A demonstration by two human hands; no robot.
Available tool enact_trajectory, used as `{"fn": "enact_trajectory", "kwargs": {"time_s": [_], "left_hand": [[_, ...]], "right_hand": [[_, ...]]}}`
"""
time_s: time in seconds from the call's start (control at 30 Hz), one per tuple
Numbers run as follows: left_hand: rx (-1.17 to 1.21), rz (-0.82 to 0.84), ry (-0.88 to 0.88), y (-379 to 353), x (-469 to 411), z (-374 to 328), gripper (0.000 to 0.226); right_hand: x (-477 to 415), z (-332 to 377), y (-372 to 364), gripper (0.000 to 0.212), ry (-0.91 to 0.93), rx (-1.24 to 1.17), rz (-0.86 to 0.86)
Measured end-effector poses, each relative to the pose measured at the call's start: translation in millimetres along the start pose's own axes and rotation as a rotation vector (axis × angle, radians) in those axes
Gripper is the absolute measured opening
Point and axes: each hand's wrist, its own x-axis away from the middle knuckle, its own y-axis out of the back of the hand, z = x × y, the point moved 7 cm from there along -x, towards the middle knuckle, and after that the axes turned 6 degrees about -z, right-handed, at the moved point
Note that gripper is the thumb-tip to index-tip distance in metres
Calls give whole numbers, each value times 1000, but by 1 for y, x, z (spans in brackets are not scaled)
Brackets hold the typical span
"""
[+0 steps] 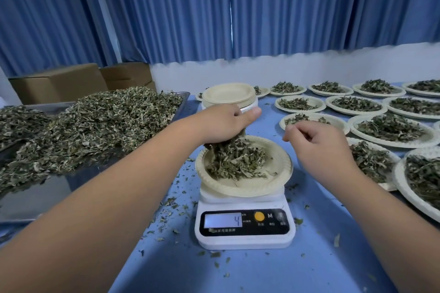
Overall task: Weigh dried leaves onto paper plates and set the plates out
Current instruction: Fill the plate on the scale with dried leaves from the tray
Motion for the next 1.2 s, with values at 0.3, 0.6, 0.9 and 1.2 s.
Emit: {"fn": "enact_trajectory", "kwargs": {"time_s": [0.3,0.6,0.9,1.2], "left_hand": [[249,15,34,13,26,12,57],[472,-17,20,8,40,4,38],[532,-347,57,34,71,56,23],[208,-434,174,17,86,106,11]], "right_hand": [[0,1,2,37,4,15,0],[1,0,2,34,-11,-1,11],[0,-1,1,34,-12,-3,10],[2,-3,1,26,-51,19,49]]}}
